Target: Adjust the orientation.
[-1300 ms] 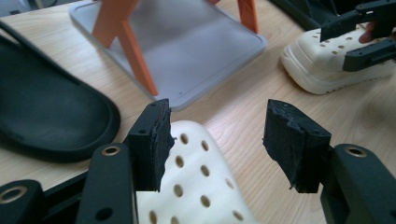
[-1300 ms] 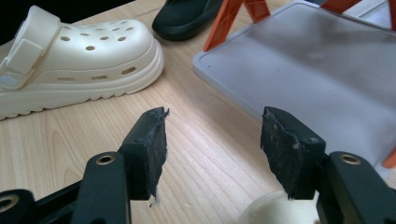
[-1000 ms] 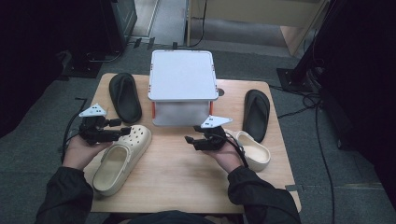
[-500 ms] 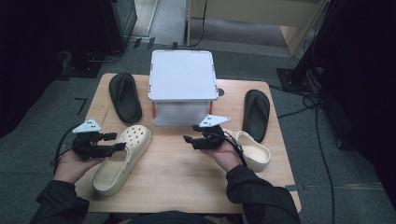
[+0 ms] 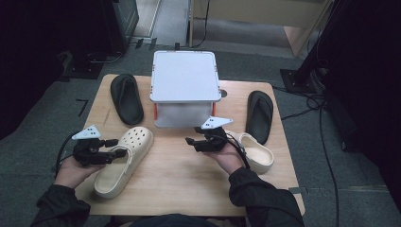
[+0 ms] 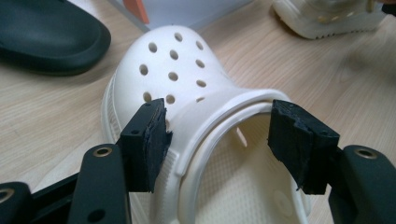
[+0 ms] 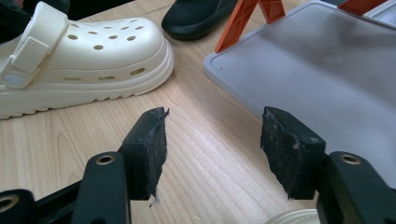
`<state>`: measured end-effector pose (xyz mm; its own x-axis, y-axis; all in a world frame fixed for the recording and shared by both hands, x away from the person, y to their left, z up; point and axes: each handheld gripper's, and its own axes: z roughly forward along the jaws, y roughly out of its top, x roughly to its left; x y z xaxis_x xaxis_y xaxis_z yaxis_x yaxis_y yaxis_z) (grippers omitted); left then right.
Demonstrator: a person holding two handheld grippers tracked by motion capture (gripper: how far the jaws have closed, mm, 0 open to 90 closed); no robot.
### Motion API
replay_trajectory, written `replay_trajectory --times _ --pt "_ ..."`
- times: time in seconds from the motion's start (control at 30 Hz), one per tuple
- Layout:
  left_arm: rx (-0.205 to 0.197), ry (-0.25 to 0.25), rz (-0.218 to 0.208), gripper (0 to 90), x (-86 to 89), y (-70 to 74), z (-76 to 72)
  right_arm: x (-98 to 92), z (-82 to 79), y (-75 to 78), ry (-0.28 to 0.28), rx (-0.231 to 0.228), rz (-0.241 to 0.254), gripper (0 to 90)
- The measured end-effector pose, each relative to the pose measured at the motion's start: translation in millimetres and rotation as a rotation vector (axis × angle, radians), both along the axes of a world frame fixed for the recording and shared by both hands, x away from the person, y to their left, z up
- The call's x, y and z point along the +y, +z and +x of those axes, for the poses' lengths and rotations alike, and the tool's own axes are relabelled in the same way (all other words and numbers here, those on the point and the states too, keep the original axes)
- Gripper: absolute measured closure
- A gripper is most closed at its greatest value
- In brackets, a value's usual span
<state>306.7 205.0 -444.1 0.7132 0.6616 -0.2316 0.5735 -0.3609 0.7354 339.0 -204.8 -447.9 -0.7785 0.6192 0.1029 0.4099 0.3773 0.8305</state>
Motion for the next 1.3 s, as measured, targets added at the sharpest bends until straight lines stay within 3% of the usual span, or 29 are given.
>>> replay_trajectory --times 0.13,0.3,0.53,0.73,0.83,0.97,1.07,1.3 --pt "0.001 0.006 0.003 37.5 1.9 -1.7 -0.8 -0.3 -0.1 0.3 -0.001 -0.003 -0.001 41.6" --pt "0.034 0.04 0.068 39.0 7.2 -7.8 -4.6 -1.0 0.1 0.5 -0.003 -0.001 0.0 41.6" --pt "0.083 0.088 0.041 42.7 10.1 -15.5 2.5 2.0 0.2 -0.9 0.011 0.0 -0.01 41.6" --pt "0.074 0.115 0.052 51.2 10.6 -17.1 7.2 3.7 -0.2 -1.4 0.019 -0.006 -0.017 41.5" --pt "0.027 0.124 0.065 61.1 10.4 -12.6 4.7 3.2 0.3 -1.3 0.014 -0.008 -0.017 41.5" --pt "0.021 0.12 0.081 63.7 7.2 -11.0 5.1 2.9 0.3 -1.2 0.012 -0.007 -0.015 41.6" --pt "-0.011 0.127 0.098 68.5 4.3 -8.4 3.7 2.7 0.5 -1.4 0.012 -0.006 -0.015 41.6" --pt "-0.019 0.103 0.073 75.5 -3.2 -3.4 4.6 3.5 -0.2 -1.6 0.015 -0.005 -0.019 41.6"
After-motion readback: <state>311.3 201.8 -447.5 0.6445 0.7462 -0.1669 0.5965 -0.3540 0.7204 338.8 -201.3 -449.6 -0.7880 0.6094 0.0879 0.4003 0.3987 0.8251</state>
